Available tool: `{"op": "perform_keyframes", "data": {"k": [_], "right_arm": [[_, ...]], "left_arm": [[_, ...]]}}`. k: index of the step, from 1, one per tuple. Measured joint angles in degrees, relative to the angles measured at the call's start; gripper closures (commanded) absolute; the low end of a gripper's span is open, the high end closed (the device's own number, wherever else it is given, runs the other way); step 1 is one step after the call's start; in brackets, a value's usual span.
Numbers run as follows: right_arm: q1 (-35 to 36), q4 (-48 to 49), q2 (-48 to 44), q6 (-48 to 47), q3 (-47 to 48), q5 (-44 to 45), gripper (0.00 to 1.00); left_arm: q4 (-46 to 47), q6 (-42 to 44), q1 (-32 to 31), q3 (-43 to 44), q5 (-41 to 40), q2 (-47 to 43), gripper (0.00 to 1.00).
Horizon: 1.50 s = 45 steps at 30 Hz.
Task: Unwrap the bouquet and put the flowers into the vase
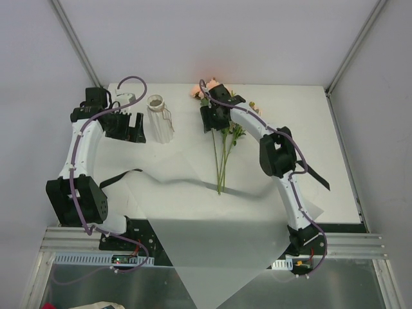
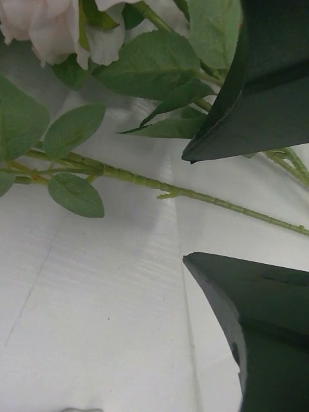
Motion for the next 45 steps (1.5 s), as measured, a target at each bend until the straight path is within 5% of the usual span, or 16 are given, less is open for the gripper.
{"op": "perform_keyframes", "data": {"k": [12, 19, 27, 35, 45], "right_arm": [[-0.04, -2.34, 4.39, 0.02, 2.97, 0.63, 0.57], [-0.04, -2.32, 5.77, 1.20, 4.83, 0.61, 0.99], [-0.04, 0.85, 4.92, 3.19, 3.02, 0.42, 0.99], [-0.04, 9.33, -6.05, 7.34, -2.10, -2.73, 0.99], [1.70, 34.93, -26.53, 12.07, -4.02, -7.19, 0.99]], "left_arm": [[2.67, -2.64, 2.64, 2.23, 0.07, 4.55, 0.01], [2.67, -3.34, 4.98, 2.25, 1.07, 4.90, 0.01], [2.78, -3.39, 7.15, 2.08, 2.25, 4.85, 0.01], [3.10, -3.37, 9.38, -0.17, 3.69, 4.76, 0.01], [3.52, -3.37, 10.86, -2.12, 6.49, 4.74, 0.01]]}}
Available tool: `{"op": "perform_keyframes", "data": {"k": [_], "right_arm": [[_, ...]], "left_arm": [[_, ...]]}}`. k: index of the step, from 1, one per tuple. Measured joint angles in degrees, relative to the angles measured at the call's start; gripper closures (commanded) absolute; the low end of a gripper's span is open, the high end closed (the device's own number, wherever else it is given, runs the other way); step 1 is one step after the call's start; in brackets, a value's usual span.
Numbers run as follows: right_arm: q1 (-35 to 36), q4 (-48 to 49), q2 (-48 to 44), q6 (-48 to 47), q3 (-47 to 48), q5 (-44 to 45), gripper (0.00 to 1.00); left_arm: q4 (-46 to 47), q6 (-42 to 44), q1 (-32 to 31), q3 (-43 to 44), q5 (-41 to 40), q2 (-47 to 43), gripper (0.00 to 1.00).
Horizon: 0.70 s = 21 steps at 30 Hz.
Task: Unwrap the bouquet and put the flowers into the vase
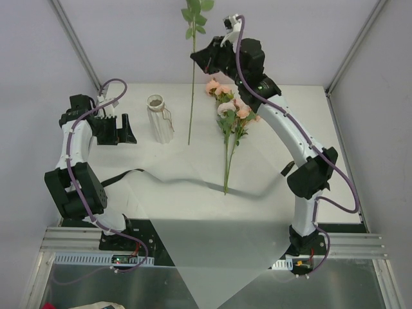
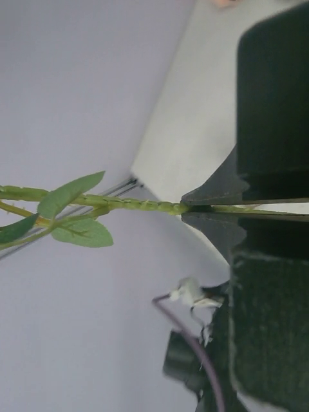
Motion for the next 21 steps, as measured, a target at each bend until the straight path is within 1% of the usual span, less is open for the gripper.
{"op": "perform_keyframes", "data": {"k": [4, 9, 16, 21], "right_arm": [[1.07, 7.52, -0.61, 1.16, 4.50, -0.85, 0.99], [2.21, 18.21, -0.68, 2.03, 4.55, -0.15, 0.99], [4.20, 28.26, 0.81, 1.22, 4.55, 2.40, 1.00], [5.46, 33.29, 4.68, -0.35, 6.51, 4.00, 1.00]], "left_arm": [[-0.02, 0.02, 0.00, -1.31, 0.59, 0.00, 0.01], [0.11, 0.02, 0.00, -2.16, 1.60, -0.02, 0.01], [0.17, 0.02, 0.00, -3.06, 2.60, -0.48, 0.01], [0.17, 0.24, 0.00, -3.10, 2.78, -1.81, 0.01]]}}
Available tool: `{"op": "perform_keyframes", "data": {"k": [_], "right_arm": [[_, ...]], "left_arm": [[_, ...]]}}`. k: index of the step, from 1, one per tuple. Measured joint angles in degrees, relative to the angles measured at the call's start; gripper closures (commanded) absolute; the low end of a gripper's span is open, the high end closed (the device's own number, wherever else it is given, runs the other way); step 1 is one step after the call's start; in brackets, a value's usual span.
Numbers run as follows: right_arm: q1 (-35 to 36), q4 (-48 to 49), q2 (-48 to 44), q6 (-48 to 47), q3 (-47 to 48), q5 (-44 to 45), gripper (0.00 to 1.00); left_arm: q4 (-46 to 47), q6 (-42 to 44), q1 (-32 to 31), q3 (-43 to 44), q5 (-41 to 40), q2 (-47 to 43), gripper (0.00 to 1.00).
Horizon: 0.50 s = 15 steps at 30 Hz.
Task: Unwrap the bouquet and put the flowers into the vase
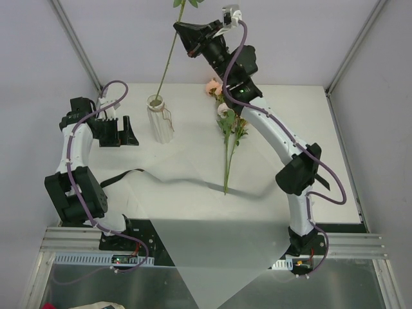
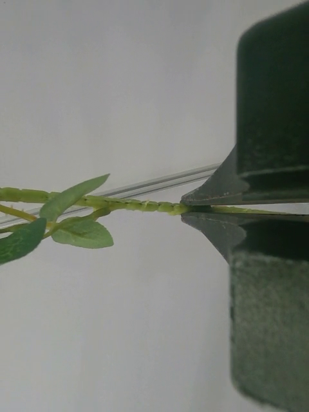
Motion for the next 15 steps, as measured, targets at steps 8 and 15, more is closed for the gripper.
{"op": "perform_keyframes", "data": {"k": [8, 15], "right_arm": [[0.35, 3.39, 7.82, -4.17, 3.89, 2.75, 0.99], [0.04, 4.28, 12.04, -7.10, 5.75, 4.02, 1.00]], "left_arm": [[-0.28, 0.85, 0.00, 0.00, -0.02, -1.51, 0.01], [-1.90, 2.32, 0.00, 0.02, -0.04, -2.62, 0.01]]}}
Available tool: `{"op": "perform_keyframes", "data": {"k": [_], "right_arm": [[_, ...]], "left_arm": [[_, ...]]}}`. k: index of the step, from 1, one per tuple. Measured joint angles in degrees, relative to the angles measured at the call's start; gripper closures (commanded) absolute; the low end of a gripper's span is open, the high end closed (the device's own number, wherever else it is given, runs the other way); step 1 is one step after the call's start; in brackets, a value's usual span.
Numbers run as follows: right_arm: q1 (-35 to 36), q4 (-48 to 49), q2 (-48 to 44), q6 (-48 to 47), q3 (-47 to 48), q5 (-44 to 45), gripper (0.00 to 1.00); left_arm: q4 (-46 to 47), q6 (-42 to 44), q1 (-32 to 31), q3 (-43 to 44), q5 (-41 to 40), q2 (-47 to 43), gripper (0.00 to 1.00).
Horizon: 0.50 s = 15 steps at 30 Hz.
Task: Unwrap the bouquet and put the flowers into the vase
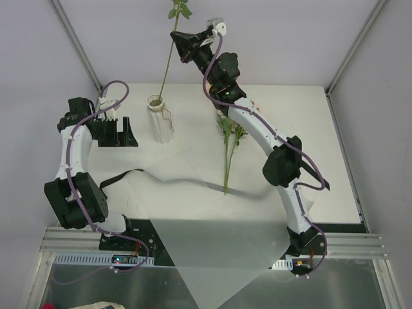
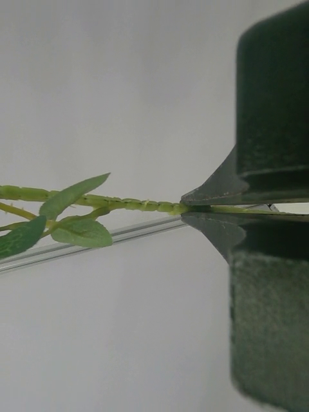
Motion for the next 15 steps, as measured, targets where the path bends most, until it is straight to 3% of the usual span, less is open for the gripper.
{"op": "perform_keyframes", "data": {"k": [7, 11, 15], "right_arm": [[1.49, -2.56, 0.33, -5.14, -0.85, -2.45, 1.00], [5.42, -2.89, -1.70, -9.20, -9.33, -2.45, 1.00], [8.74, -6.29, -0.61, -11.08, -11.32, -3.23, 1.00]], "left_arm": [[-0.33, 0.22, 0.00, 0.00, 0.26, -1.68, 0.01], [-0.50, 0.17, 0.00, 0.00, 1.53, -1.68, 0.01], [-0.52, 0.17, 0.00, 0.00, 1.75, -1.68, 0.01]]}}
